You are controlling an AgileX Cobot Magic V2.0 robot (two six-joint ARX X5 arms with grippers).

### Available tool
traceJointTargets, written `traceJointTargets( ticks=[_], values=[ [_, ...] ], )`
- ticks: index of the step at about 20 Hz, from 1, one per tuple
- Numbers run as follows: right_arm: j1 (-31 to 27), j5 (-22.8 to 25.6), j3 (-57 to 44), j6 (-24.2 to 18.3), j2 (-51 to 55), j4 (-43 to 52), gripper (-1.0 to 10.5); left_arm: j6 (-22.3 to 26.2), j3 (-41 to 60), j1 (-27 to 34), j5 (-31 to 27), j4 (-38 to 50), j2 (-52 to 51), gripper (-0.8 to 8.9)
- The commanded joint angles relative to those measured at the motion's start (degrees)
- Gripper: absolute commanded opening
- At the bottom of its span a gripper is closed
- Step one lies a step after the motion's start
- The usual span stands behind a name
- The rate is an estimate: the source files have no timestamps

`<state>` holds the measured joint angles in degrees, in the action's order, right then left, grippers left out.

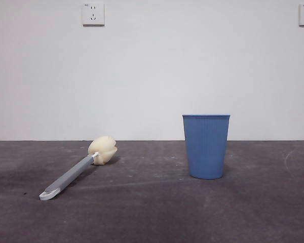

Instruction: Pick up the cup brush,pick up the cup,insert the brush into the cup,clean the cup,put the cup brush back,put the cup back to the fixed position on the table

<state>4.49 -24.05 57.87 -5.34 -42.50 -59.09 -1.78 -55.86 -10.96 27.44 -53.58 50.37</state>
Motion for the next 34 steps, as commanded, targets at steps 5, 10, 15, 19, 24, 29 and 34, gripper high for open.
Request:
traceJointTargets(
  ticks=[5, 10, 15, 19, 24, 29, 34],
  values=[
    [0.1, -0.1, 0.1, 0.6, 0.0, 0.3, 6.0, -7.7, 0.0, -13.5, -18.0, 7.5, 11.7, 6.25],
    [0.1, -0.1, 0.1, 0.9, 0.0, 0.3, 6.0, -12.2, 0.0, -20.6, -28.8, 13.7, 23.8, 6.25],
    [0.1, -0.1, 0.1, 1.1, 0.0, 0.3, 6.0, -14.8, 0.0, -22.1, -33.5, 19.3, 33.5, 6.25],
    [0.1, -0.1, 0.1, 1.1, 0.0, 0.3, 6.0, -15.8, 0.0, -22.1, -36.5, 19.5, 39.8, 6.25],
    [0.1, 0.0, 0.1, 1.1, 0.0, 0.3, 6.0, -19.4, 0.0, -22.5, -36.5, 20.0, 43.1, 6.24],
    [0.1, 0.0, 0.1, 1.4, 0.0, 0.3, 6.0, -21.5, 0.0, -22.5, -36.5, 21.3, 44.0, 6.12],
    [0.1, 0.0, 0.1, 1.5, 0.0, 0.3, 6.0, -22.5, 0.0, -23.2, -36.5, 21.3, 44.7, 5.47]
  ],
)
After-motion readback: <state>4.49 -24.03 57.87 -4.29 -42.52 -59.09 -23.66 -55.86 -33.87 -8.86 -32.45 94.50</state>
